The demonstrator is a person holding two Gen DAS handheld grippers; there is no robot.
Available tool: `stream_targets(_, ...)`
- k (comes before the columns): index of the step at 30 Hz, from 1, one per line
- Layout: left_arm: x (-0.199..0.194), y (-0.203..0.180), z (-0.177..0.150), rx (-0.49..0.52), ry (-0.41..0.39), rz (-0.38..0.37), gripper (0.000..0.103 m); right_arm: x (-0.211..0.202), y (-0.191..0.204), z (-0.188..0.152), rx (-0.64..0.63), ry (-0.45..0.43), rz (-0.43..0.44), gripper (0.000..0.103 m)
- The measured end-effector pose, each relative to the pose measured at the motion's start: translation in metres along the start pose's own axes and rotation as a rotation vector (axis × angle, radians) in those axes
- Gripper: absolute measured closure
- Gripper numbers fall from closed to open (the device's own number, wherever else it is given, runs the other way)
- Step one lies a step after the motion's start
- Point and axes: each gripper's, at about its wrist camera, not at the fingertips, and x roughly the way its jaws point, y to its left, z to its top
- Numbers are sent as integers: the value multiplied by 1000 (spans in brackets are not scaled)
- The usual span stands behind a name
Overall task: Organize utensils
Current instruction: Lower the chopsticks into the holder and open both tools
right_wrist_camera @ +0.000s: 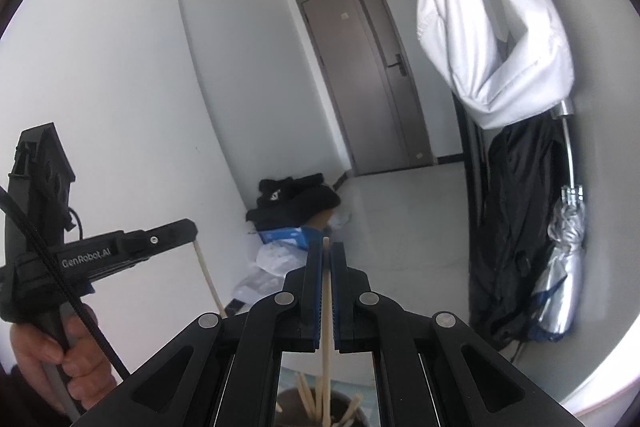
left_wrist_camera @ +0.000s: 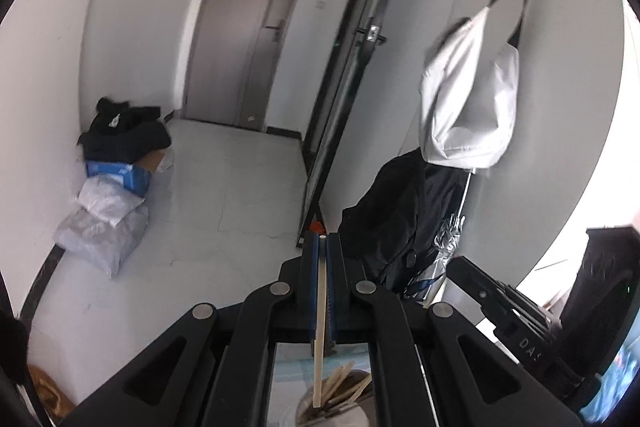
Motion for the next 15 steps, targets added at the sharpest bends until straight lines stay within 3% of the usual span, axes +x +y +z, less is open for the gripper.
stream_targets(15, 12, -1, -28, 70, 76, -6, 103, 16, 4, -35, -25, 61, 18, 100)
